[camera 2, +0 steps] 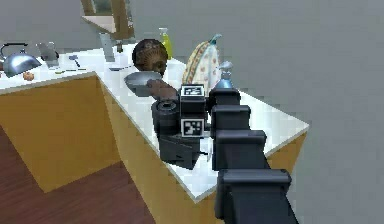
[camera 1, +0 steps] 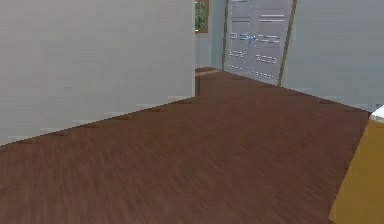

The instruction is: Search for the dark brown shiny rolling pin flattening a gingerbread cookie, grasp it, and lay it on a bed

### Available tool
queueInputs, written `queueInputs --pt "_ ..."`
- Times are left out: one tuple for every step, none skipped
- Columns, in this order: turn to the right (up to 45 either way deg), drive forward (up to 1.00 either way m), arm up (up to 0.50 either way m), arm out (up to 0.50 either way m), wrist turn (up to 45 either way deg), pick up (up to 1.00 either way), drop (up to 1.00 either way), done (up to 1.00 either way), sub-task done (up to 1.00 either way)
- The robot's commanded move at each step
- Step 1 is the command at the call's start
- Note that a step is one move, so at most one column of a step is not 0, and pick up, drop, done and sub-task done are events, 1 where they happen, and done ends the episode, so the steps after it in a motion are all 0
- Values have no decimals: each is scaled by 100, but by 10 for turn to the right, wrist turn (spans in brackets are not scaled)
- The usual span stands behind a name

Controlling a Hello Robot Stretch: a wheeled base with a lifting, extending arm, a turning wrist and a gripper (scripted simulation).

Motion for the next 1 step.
queueInputs --pt "0 0 0 0 -450 0 0 0 0"
